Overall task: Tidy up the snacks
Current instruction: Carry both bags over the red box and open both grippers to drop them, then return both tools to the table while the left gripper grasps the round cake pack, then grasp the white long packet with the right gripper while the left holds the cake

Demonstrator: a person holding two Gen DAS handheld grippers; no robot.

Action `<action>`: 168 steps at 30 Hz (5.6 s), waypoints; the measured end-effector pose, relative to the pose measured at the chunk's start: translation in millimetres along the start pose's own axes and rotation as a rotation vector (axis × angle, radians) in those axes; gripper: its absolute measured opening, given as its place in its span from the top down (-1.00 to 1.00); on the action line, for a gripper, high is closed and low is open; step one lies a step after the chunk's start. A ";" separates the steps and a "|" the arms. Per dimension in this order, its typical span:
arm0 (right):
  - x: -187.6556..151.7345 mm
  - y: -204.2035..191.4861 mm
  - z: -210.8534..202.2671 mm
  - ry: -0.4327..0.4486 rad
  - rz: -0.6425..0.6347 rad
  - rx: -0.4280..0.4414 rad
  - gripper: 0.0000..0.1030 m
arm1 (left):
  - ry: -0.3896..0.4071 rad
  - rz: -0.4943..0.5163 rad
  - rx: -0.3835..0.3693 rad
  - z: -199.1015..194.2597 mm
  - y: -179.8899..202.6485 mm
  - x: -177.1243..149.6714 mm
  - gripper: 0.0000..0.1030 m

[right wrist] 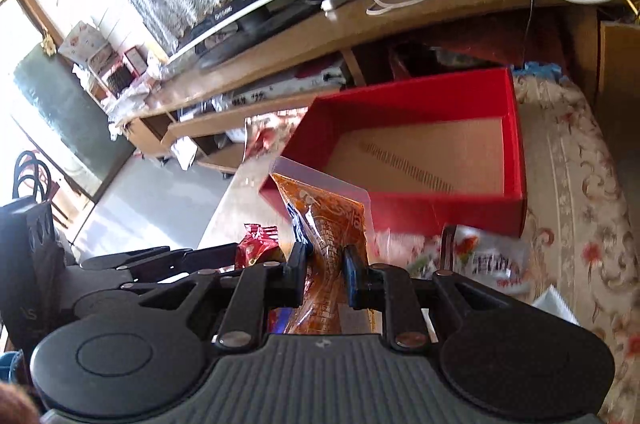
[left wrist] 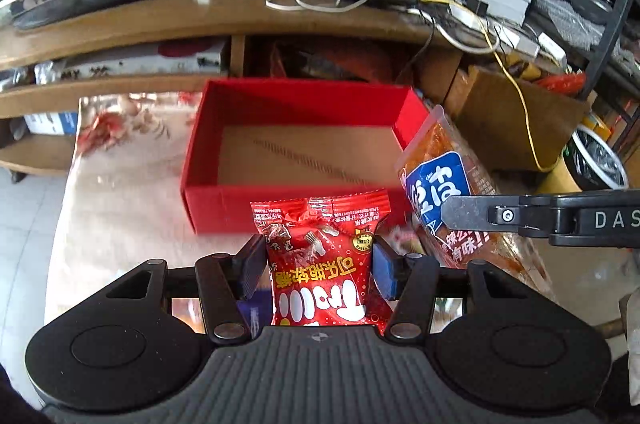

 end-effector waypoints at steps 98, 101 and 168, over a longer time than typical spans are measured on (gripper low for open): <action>-30.0 -0.2 101.7 -0.263 -0.097 -0.129 0.11 | -0.195 -0.139 0.175 31.5 -96.8 -46.4 -0.91; -30.2 -1.5 100.4 -0.260 -0.099 -0.126 0.10 | -0.207 -0.120 0.175 33.8 -90.8 -50.7 -0.91; -128.0 67.9 20.6 -0.396 -0.103 -0.464 0.13 | -0.297 0.003 0.013 21.4 -27.9 -104.7 -0.64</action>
Point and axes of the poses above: each gripper's, at about its wrist camera, not at the fingertips, and z roughly the way its jaws point, y to its right, x to its top, the point moved 8 cm from there along z, roughly the way its jaws point, and after that the axes turned 9 degrees about x, right-handed, at the moved point
